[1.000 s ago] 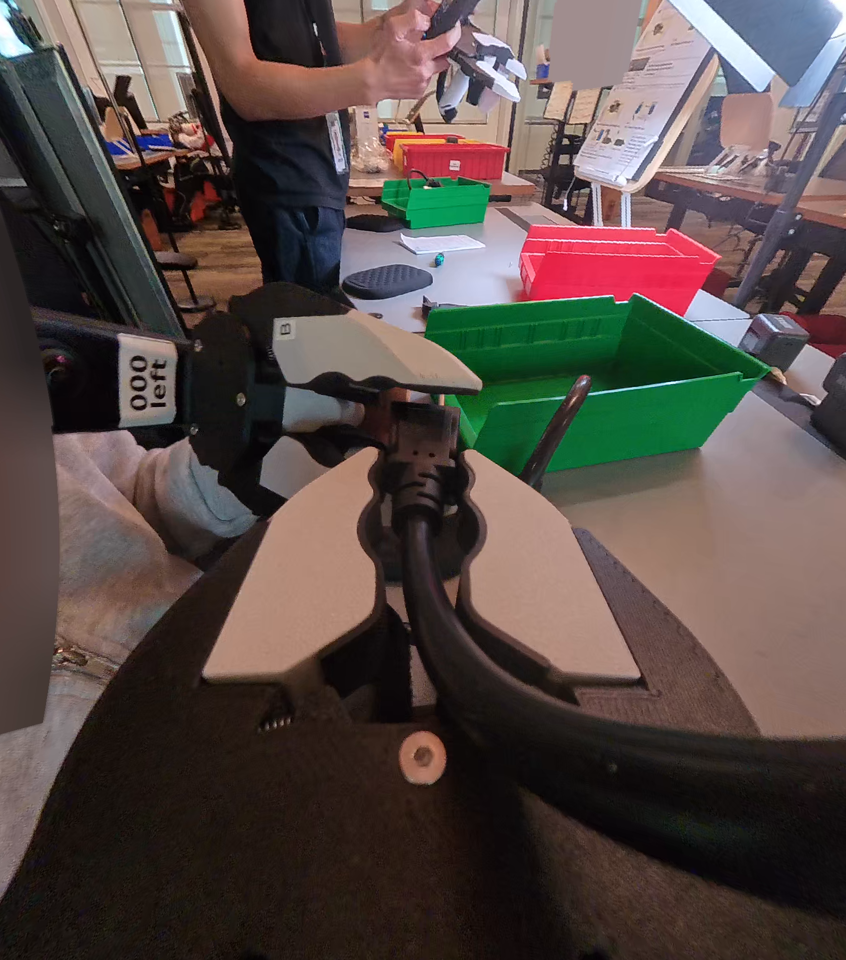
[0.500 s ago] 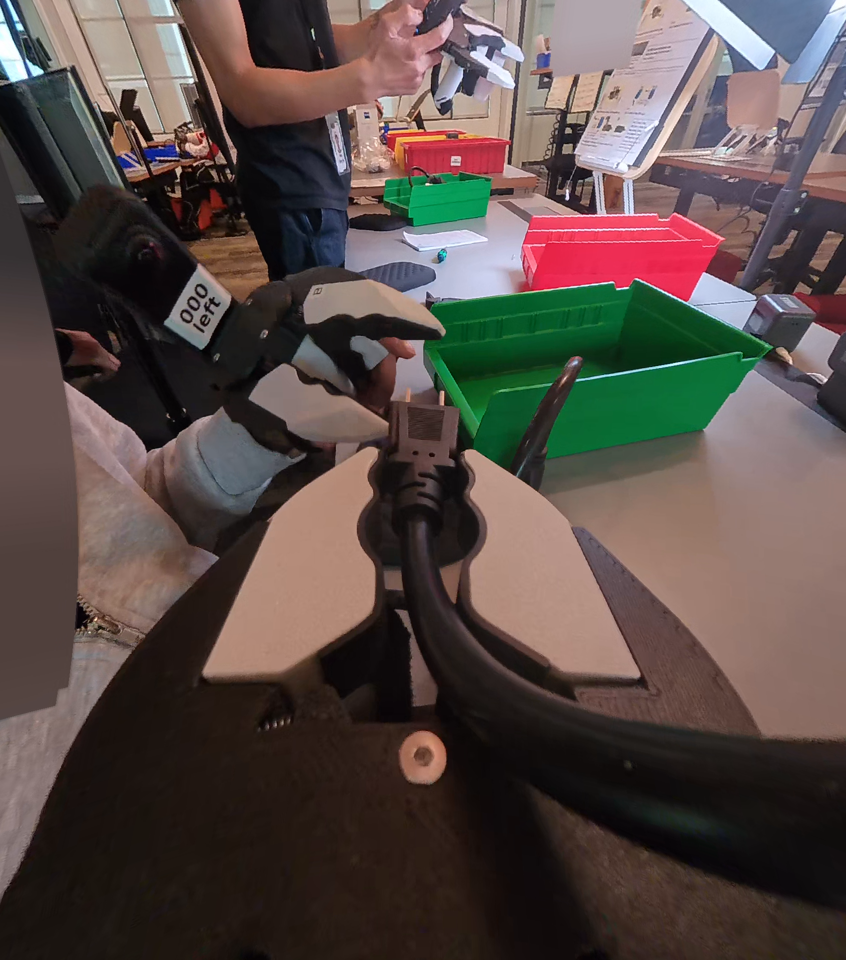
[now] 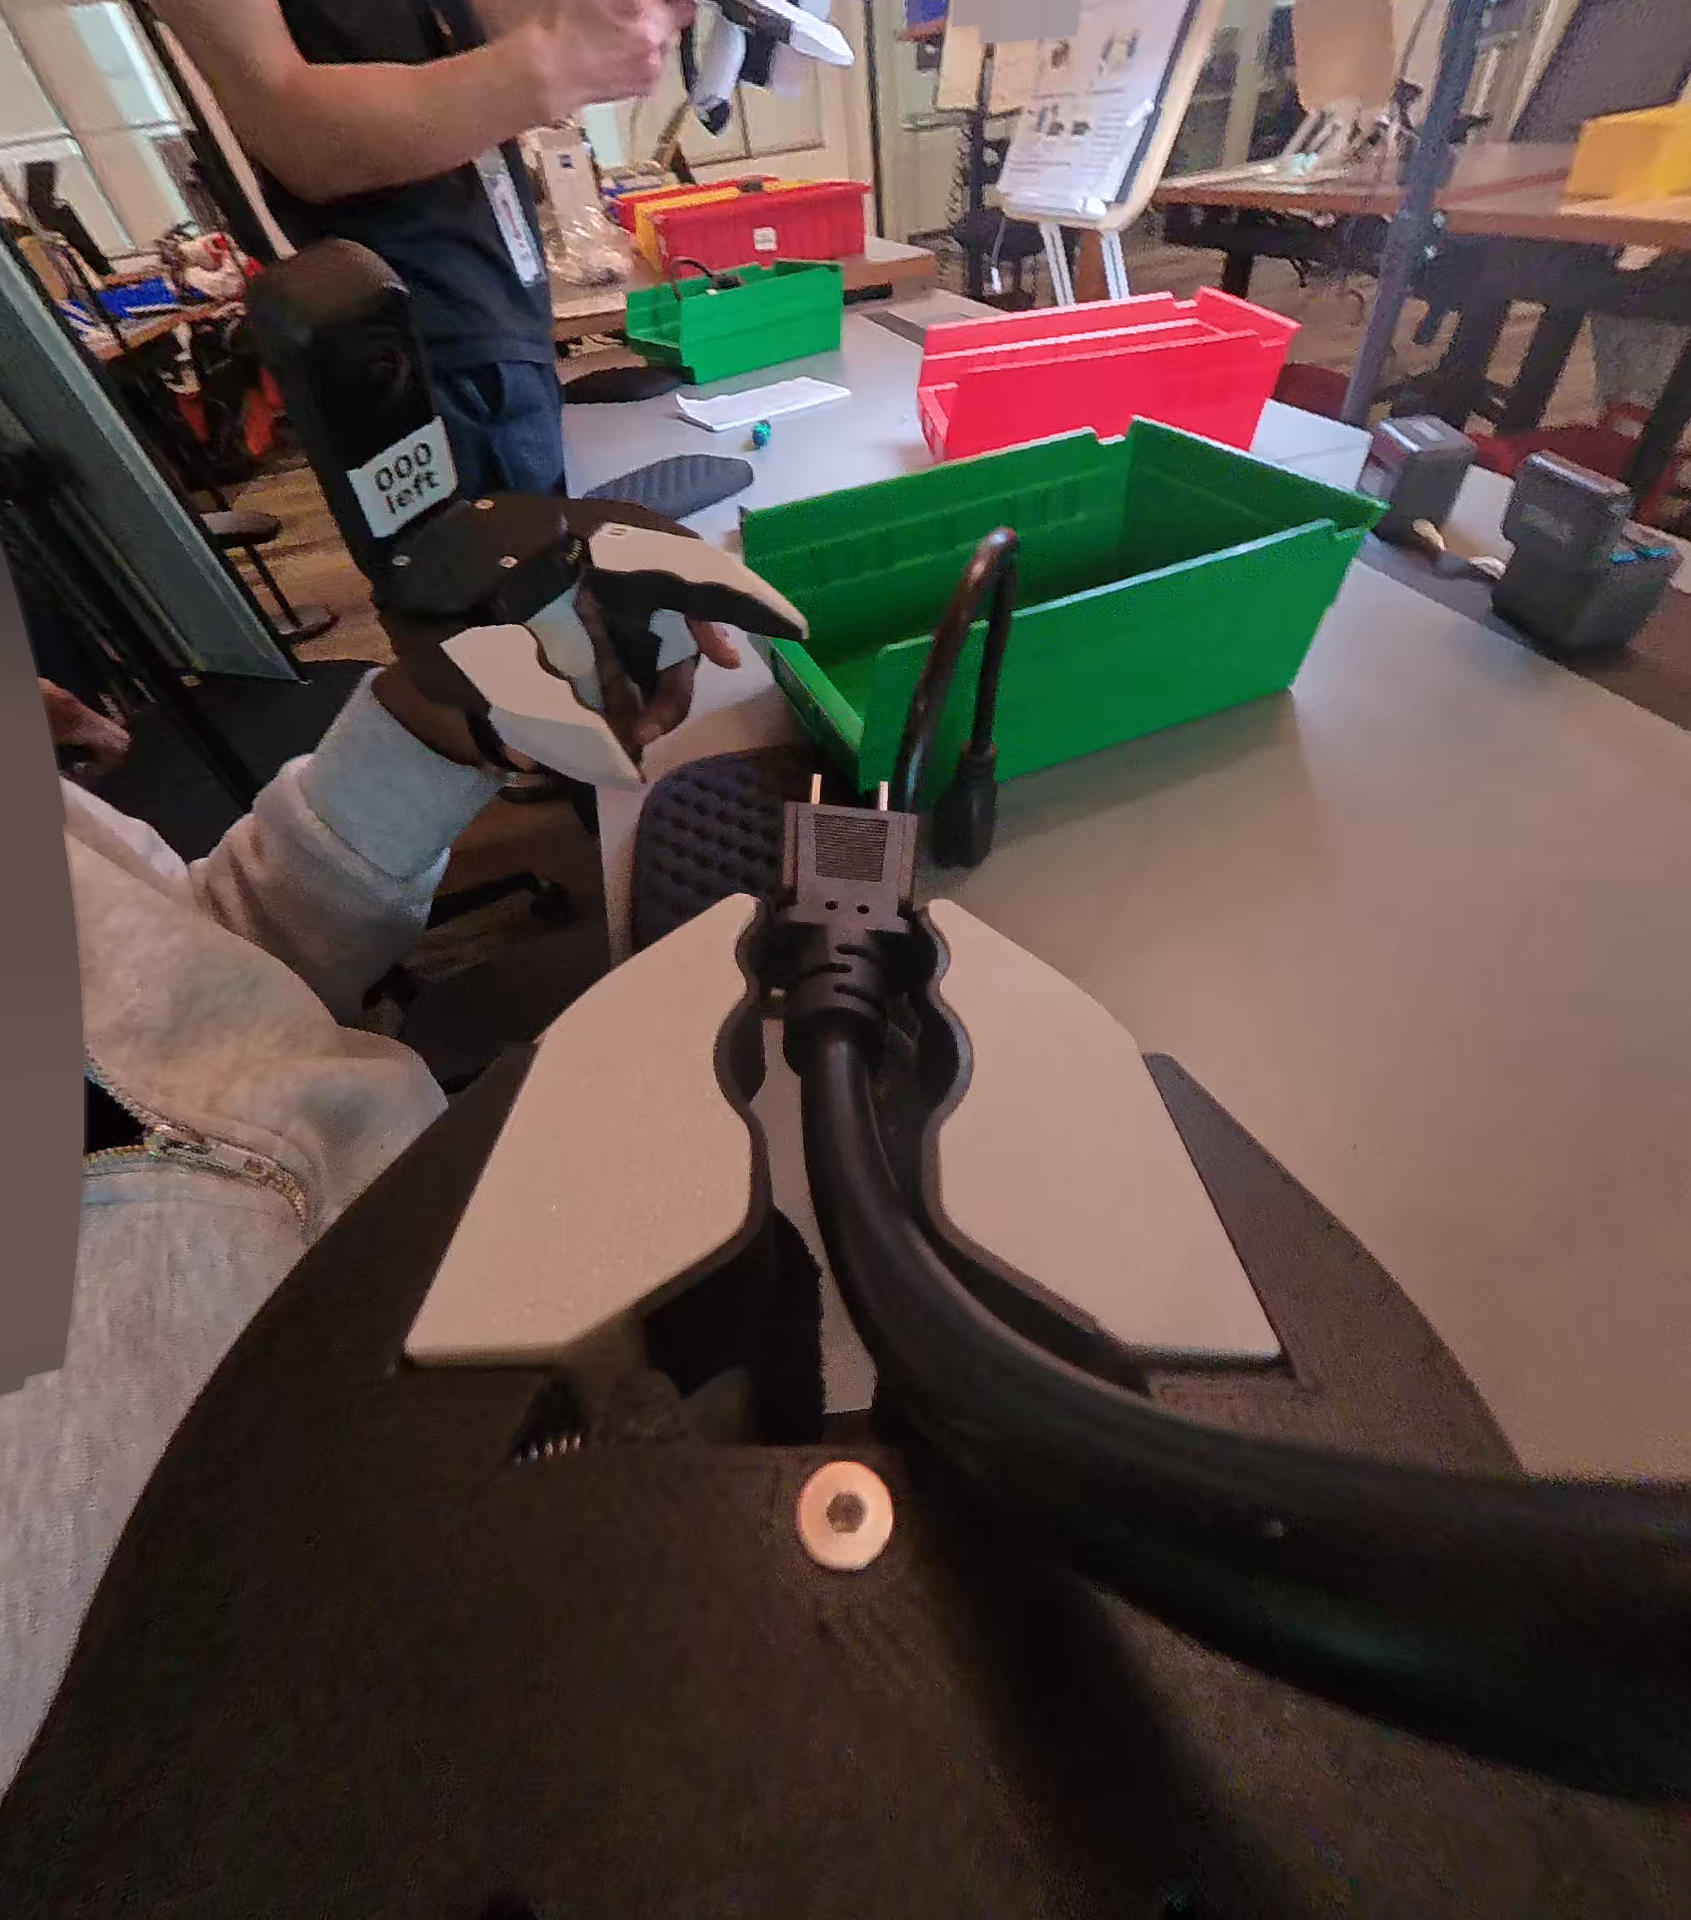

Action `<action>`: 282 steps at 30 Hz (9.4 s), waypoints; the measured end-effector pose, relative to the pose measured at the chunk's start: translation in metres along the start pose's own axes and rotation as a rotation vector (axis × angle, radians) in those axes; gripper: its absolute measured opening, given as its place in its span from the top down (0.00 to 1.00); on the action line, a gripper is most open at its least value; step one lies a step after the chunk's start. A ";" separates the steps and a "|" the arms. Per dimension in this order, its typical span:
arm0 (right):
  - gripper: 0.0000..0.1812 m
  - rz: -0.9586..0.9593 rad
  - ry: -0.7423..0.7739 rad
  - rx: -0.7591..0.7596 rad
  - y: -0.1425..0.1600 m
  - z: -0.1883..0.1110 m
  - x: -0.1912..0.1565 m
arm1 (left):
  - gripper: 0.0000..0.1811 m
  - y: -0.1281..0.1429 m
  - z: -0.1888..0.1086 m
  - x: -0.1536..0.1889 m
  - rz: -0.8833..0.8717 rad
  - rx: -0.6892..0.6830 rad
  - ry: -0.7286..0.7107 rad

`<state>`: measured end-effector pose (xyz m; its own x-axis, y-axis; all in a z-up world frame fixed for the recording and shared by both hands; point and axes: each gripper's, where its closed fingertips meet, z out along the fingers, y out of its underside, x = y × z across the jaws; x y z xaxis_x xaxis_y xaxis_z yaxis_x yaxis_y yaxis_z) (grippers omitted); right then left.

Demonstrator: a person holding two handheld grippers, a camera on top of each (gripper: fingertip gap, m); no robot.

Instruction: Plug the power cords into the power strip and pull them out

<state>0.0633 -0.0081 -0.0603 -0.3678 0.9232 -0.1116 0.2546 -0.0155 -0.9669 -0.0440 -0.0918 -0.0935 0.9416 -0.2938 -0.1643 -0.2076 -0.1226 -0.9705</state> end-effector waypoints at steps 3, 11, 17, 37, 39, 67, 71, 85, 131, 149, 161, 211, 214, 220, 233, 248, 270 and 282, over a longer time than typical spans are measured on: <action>0.86 0.044 0.025 -0.019 0.008 -0.008 0.009 | 0.57 0.008 0.007 0.006 -0.001 -0.028 0.032; 0.86 0.096 0.056 -0.078 0.027 -0.020 0.021 | 0.57 0.030 0.035 0.026 0.042 -0.166 0.109; 0.86 0.056 0.065 -0.211 0.044 -0.020 0.018 | 0.57 0.053 0.059 0.031 0.118 -0.341 0.262; 0.86 0.053 -0.041 -0.585 0.086 -0.014 0.023 | 0.79 0.090 0.103 0.059 0.221 -0.469 0.360; 0.86 0.018 -0.047 -0.620 0.091 -0.010 0.027 | 0.77 0.090 0.103 0.060 0.207 -0.469 0.384; 0.86 -0.358 -0.183 -1.107 0.124 0.030 0.032 | 0.79 0.091 0.104 0.060 0.209 -0.438 0.380; 0.85 -0.367 -0.145 -1.167 0.132 0.032 0.033 | 0.79 0.091 0.104 0.061 0.212 -0.435 0.378; 0.60 -0.324 -0.138 -0.950 0.086 0.033 0.022 | 0.78 0.092 0.104 0.060 0.257 -0.424 0.347; 0.91 -0.356 -0.141 -1.141 0.100 0.023 0.023 | 0.77 0.095 0.102 0.060 0.172 -0.452 0.391; 0.91 -0.352 -0.126 -1.162 0.099 0.028 0.022 | 0.77 0.095 0.102 0.059 0.175 -0.449 0.381; 0.91 -0.326 -0.139 -1.163 0.100 0.024 0.023 | 0.77 0.095 0.102 0.060 0.189 -0.447 0.382; 0.91 -0.268 -0.084 -1.138 0.106 0.031 0.020 | 0.76 0.096 0.103 0.056 0.150 -0.451 0.377; 0.91 -0.298 -0.104 -1.195 0.105 0.037 0.020 | 0.77 0.097 0.103 0.054 0.146 -0.453 0.369; 0.91 -0.254 -0.095 -1.145 0.106 0.035 0.020 | 0.76 0.097 0.103 0.056 0.152 -0.449 0.374; 0.91 -0.284 -0.078 -1.148 0.107 0.036 0.020 | 0.76 0.097 0.104 0.055 0.146 -0.451 0.371; 0.91 -0.255 -0.069 -1.085 0.105 0.039 0.020 | 0.76 0.096 0.104 0.053 0.153 -0.451 0.351; 0.25 -0.215 0.231 -0.193 0.110 -0.009 0.043 | 0.74 0.098 0.105 0.052 0.215 -0.458 0.313; 0.31 -0.075 0.138 -0.056 0.099 -0.018 0.042 | 0.68 0.099 0.105 0.052 0.207 -0.460 0.319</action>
<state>0.0887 0.0359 -0.1564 -0.2626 0.9649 -0.0035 0.2816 0.0731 -0.9567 0.0125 -0.0199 -0.2166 0.7581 -0.6169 -0.2116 -0.5387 -0.4095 -0.7363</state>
